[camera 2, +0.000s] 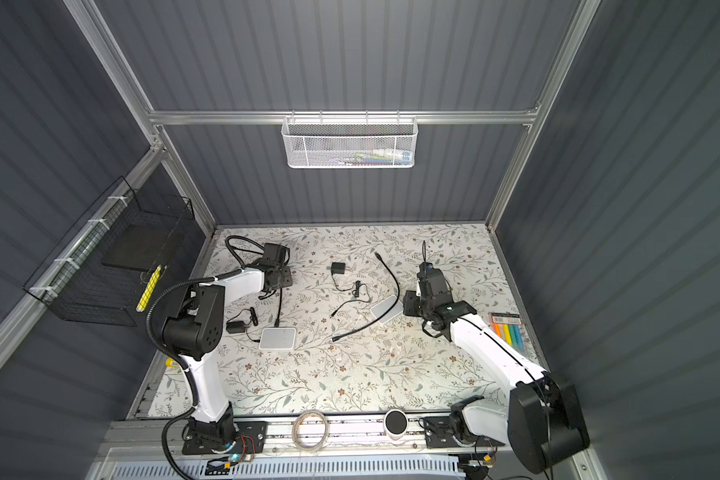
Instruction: Insert the plug into the switch port
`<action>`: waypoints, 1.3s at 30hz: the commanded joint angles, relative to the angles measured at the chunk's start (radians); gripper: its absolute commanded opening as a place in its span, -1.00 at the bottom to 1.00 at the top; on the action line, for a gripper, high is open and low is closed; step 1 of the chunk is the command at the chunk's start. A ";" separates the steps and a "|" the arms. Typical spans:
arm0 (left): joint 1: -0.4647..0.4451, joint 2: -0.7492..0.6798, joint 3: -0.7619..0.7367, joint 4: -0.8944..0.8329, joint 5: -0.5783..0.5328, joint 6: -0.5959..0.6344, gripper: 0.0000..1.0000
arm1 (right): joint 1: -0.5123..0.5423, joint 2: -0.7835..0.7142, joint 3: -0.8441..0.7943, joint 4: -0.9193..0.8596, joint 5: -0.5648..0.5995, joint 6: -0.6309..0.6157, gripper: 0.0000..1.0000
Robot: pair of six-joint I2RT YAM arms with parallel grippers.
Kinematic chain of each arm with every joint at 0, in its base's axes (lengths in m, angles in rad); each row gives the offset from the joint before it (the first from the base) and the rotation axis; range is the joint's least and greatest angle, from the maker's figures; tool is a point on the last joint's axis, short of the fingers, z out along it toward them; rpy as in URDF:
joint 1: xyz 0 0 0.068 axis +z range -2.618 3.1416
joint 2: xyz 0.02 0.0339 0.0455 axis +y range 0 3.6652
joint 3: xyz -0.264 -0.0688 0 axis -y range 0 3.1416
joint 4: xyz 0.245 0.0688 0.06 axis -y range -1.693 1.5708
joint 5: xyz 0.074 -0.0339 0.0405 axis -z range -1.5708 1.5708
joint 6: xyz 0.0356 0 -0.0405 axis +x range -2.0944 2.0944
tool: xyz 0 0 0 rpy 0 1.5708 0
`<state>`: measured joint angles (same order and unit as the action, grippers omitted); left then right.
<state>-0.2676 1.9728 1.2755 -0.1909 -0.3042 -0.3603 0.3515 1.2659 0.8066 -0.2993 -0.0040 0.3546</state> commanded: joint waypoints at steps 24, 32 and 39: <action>-0.082 -0.736 -0.361 -0.061 0.135 0.064 1.00 | 0.219 0.728 0.785 -0.243 -0.045 -0.548 0.17; -0.072 -0.756 -0.411 -0.055 0.068 -0.014 1.00 | 0.276 0.863 0.883 -0.233 -0.089 -0.625 0.19; -0.072 -0.758 -0.418 -0.064 0.075 0.001 1.00 | 0.304 0.996 1.006 -0.255 -0.024 -0.599 0.14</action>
<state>-0.3450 1.2198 0.8738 -0.2470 -0.2138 -0.3519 0.6525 2.2215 1.7557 -0.5301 -0.0570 -0.2474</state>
